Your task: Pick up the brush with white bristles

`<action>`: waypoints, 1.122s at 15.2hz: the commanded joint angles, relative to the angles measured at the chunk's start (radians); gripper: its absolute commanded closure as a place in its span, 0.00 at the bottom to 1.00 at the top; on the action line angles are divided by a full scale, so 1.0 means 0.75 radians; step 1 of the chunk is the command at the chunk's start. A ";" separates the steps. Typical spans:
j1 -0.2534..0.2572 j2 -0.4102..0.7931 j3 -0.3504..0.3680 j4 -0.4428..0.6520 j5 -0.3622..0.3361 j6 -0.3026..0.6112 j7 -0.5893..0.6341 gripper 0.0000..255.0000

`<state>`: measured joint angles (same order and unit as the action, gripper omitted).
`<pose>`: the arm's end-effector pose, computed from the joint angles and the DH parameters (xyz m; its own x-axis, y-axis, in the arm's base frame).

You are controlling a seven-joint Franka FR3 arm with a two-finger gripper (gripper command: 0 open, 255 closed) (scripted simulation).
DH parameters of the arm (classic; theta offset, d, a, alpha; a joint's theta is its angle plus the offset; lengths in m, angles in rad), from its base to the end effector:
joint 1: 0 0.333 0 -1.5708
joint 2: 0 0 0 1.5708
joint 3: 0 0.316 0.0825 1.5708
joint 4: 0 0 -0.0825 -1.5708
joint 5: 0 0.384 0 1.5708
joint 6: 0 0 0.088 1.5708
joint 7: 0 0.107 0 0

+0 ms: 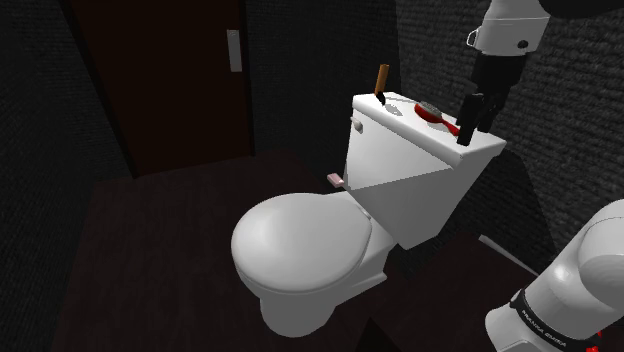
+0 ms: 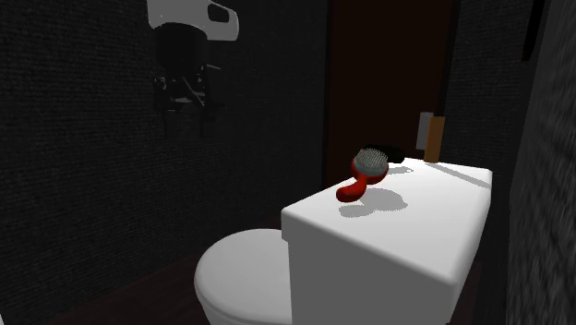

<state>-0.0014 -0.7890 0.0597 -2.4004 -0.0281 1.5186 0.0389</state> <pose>0.2983 0.0189 0.5660 0.9959 -0.0037 -0.0906 0.0030 -0.9973 0.0739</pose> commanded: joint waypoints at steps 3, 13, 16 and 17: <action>-0.013 0.017 -0.066 -0.008 -0.039 0.064 -0.084 0.00; -0.041 0.236 -0.397 0.072 -0.135 0.389 -0.502 0.00; -0.030 0.338 -0.497 0.136 -0.119 0.476 -0.634 0.00; -0.024 0.375 -0.530 0.161 -0.108 0.502 -0.680 0.00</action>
<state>-0.0239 -0.5322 -0.3139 -2.3021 -0.1163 1.8796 -0.4354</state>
